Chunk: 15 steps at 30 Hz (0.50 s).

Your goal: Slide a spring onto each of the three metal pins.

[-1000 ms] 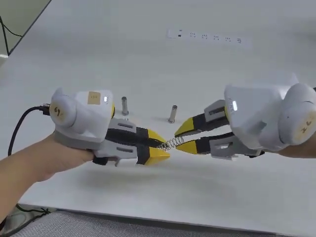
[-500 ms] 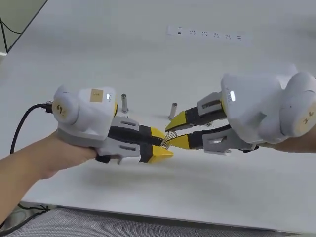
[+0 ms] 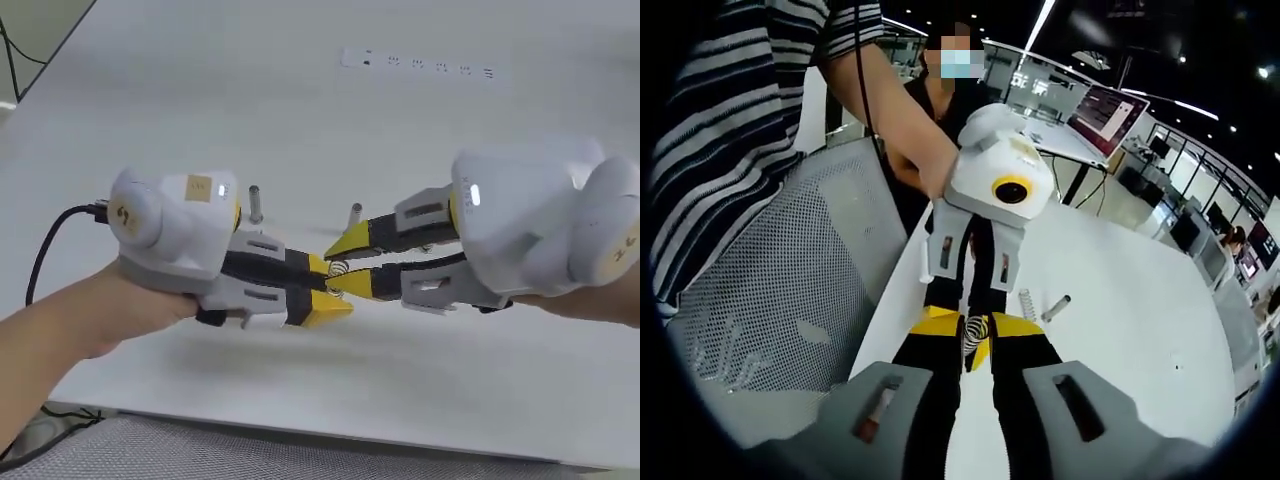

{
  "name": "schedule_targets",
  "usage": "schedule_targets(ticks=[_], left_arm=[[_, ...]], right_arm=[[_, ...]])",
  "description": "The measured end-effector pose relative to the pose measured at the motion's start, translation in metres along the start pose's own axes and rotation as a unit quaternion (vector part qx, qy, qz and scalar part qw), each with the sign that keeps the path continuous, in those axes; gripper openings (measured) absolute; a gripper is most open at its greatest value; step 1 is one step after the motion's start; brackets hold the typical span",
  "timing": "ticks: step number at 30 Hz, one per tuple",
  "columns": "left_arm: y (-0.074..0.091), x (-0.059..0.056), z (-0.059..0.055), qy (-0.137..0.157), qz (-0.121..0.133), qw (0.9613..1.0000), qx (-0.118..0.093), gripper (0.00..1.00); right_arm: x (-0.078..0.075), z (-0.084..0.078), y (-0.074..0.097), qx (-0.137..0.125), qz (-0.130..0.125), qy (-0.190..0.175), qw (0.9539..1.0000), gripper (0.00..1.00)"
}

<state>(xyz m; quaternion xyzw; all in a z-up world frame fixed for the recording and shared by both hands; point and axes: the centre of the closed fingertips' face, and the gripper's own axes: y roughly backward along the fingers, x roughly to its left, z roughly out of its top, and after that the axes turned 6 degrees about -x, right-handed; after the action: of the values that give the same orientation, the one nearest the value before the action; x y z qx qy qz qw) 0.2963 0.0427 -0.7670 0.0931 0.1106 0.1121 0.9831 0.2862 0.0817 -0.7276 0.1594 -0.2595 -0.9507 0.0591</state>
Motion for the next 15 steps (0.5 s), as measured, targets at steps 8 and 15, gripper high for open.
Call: schedule_targets(ticks=[8,15], left_arm=[[0.0006,-0.0018,-0.003,-0.002,0.001,1.0,0.006,0.08],[-0.0001,-0.0009,0.0,0.0,0.004,1.0,0.004,0.08]], right_arm=[[0.0029,-0.0005,-0.0007,-0.001,0.0,0.005,1.0,0.11],[0.0006,0.0016,0.0002,0.006,0.001,0.017,0.9998,0.11]])
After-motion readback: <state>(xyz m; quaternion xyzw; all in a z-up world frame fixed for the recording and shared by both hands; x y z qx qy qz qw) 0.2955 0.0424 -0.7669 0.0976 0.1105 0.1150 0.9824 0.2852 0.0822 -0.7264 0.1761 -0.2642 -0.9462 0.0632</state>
